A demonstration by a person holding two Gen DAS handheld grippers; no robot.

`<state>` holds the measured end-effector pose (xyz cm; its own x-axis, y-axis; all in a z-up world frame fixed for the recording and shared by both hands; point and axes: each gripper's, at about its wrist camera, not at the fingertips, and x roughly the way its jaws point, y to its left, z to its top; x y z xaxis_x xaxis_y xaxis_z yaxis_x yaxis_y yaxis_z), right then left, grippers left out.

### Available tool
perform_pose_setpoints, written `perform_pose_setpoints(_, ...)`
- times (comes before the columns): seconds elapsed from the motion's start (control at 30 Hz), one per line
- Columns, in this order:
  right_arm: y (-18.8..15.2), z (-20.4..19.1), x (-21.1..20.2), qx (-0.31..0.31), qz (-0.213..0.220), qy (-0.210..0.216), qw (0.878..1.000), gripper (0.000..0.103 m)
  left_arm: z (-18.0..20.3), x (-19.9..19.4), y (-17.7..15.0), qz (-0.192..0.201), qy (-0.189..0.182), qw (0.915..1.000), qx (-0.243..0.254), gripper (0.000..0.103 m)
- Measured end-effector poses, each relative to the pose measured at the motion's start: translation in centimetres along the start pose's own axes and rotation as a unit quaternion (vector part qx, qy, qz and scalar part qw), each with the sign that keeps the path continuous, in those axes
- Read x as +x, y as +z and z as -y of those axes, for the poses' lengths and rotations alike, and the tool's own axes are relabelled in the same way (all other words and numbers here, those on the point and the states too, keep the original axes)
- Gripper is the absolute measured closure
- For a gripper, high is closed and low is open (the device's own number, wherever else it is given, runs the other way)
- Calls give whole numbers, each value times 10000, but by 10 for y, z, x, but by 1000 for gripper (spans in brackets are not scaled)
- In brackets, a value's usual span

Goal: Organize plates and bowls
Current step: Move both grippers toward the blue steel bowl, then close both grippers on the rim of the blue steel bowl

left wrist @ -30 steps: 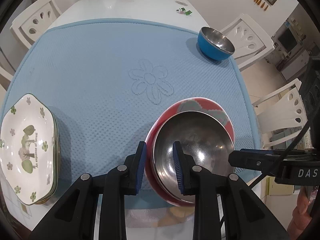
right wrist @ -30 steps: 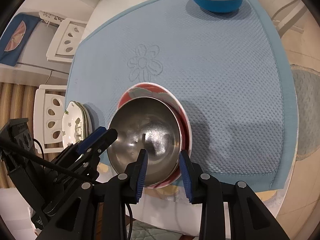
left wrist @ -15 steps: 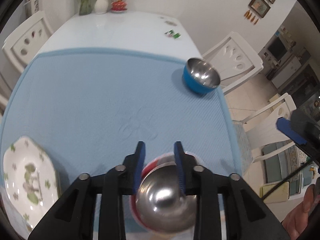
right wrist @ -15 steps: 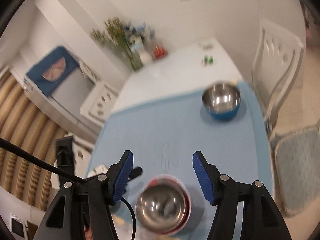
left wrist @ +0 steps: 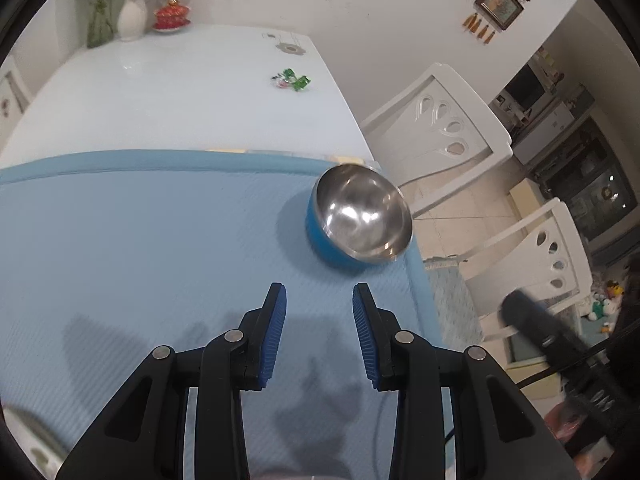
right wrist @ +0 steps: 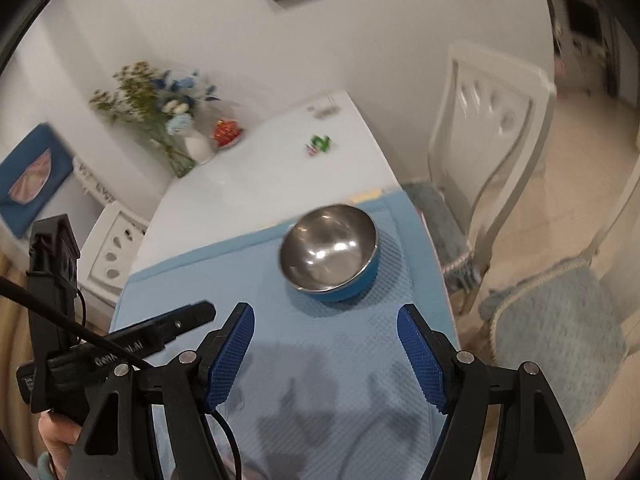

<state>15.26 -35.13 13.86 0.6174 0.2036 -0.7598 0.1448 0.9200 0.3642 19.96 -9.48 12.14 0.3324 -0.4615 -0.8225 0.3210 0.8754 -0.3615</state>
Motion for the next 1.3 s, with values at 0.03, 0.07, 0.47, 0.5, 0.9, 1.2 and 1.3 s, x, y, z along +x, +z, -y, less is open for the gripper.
perform_pose_setpoints(0.03, 2, 4, 7, 74, -49, -10, 10000, 31, -1, 11, 7, -70, -61, 9999, -70, 71)
perform_pose_setpoints(0.07, 5, 9, 15, 138, -98, -9, 9999, 31, -1, 18, 12, -121, -95, 9998, -121, 71)
perform_pose_setpoints(0.47, 29, 41, 105, 444, -581, -136, 9972, 31, -17, 99, 50, -611, -489, 9952, -595, 65)
perform_pose_setpoints(0.5, 29, 44, 112, 503, -640, -122, 9966, 31, -18, 103, 52, -614, -485, 9951, -608, 65)
perform_pose_setpoints(0.9, 27, 59, 155, 759, -968, -83, 9924, 35, -19, 138, 56, -752, -639, 9921, -774, 37)
perform_pose_setpoints(1.2, 28, 57, 164, 586, -942, -182, 9937, 79, -8, 148, 54, -776, -356, 9960, -261, 81)
perform_pose_setpoints(1.3, 27, 51, 161, 498, -964, -306, 9936, 81, 4, 146, 49, -757, -25, 9970, 153, 88)
